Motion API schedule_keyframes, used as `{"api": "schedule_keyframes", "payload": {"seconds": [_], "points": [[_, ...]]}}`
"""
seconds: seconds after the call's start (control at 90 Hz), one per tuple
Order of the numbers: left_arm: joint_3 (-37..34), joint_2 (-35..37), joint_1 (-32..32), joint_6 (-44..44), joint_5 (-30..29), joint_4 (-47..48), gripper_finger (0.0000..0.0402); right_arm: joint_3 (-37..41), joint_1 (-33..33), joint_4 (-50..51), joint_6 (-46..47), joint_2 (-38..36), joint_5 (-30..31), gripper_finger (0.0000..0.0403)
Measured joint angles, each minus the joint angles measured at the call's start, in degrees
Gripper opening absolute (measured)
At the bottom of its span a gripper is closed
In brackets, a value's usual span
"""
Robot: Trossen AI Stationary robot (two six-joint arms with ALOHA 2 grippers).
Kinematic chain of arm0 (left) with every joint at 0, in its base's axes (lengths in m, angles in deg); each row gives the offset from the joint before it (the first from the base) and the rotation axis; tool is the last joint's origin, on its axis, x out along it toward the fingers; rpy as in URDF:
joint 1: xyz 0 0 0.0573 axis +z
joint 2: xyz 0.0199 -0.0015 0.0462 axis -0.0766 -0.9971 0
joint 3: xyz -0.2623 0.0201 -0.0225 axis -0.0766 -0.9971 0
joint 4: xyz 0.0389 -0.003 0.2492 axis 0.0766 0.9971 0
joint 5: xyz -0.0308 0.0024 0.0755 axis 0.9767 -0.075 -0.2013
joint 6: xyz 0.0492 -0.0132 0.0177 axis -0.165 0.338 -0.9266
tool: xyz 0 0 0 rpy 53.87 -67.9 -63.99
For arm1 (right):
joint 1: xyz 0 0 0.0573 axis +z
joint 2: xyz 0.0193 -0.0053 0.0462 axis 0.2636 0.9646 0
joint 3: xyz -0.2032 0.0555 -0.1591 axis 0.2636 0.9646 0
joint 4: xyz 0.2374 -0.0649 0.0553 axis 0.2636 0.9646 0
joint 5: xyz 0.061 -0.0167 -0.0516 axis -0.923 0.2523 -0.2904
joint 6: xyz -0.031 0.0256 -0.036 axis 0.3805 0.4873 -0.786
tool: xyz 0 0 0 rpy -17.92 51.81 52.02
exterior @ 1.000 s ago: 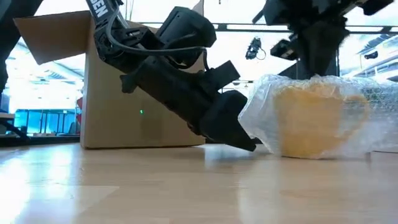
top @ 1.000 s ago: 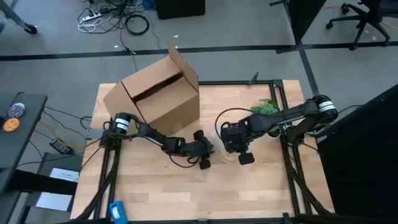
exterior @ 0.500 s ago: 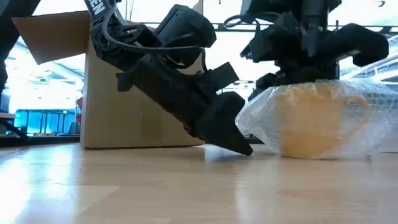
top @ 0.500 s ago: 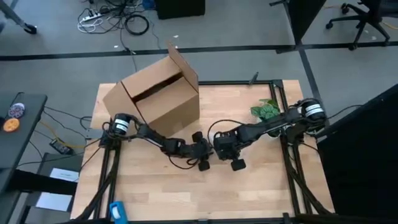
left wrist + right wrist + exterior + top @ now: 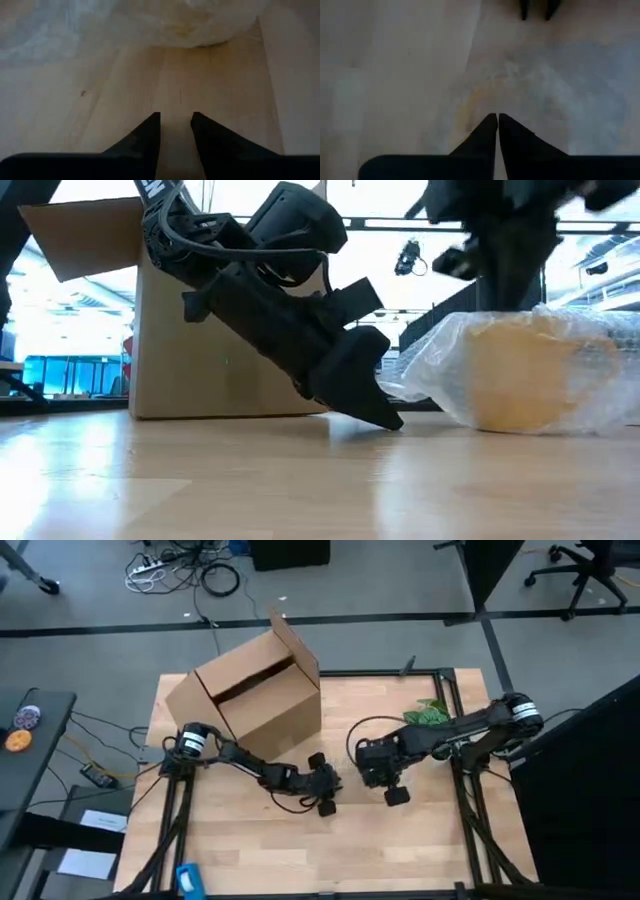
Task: Wrap mug
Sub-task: Wrap the yellow mug with the bubble wrap
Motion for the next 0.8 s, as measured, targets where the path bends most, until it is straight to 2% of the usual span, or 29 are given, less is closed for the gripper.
{"api": "schedule_keyframes", "payload": {"seconds": [0.133,0.289,0.478,0.633,0.8], "points": [[-0.02,0.00,0.00,0.02,-0.02,-0.04,0.0101,0.28,0.07,-2.01,1.37,-2.74,-0.02,0.0000],[-0.07,0.00,0.04,0.01,0.00,-0.36,0.0101,4.40,-0.27,-6.20,-0.66,-0.75,-1.10,0.0000],[-0.09,-0.02,0.01,0.85,-0.02,-0.04,0.0101,10.91,-1.11,-16.39,-3.97,6.09,-9.96,0.0000],[-0.07,-0.02,-0.03,1.25,-0.02,0.20,0.0101,11.85,-2.74,-15.16,-4.91,10.62,-8.12,0.0001],[-0.11,1.17,-0.09,1.26,0.04,2.66,0.0101,10.16,-4.00,-9.54,-3.98,8.06,-7.46,0.0001]]}}
